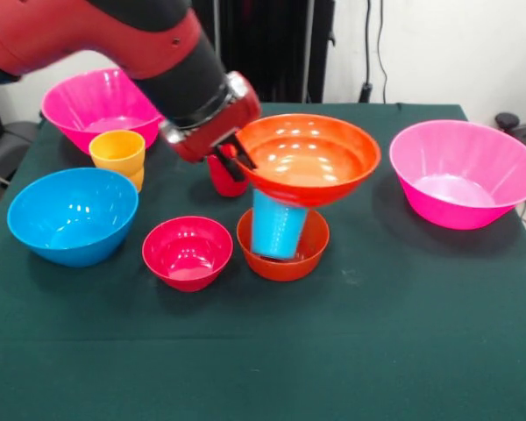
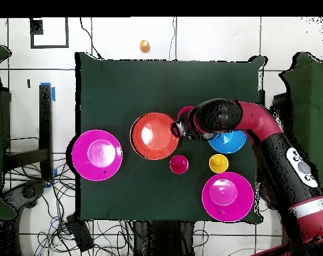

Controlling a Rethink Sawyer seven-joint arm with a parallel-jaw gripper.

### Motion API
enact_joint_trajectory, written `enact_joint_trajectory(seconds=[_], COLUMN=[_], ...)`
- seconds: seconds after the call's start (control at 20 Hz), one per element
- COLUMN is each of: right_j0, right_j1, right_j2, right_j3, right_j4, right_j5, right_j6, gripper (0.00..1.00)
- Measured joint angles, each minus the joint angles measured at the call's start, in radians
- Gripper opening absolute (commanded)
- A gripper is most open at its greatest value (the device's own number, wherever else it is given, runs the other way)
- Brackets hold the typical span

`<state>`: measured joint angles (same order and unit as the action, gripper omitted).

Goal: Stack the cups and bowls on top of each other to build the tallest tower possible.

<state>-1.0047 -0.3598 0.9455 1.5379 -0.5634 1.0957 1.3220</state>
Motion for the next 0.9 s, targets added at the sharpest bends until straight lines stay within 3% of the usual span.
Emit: enact_joint_trajectory(seconds=[0.15,0.45,0.9], right_j0=[-0.04,-0.056,-0.045], right_j1=[0.0,-0.003,-0.004], right_j2=[0.01,0.012,0.012], right_j3=[0.0,0.0,-0.002], right_j4=[-0.008,-0.01,-0.017], right_j5=[0.0,0.009,0.079], right_j6=[-0.121,-0.227,-0.277], gripper=[0.0,0.0,0.0])
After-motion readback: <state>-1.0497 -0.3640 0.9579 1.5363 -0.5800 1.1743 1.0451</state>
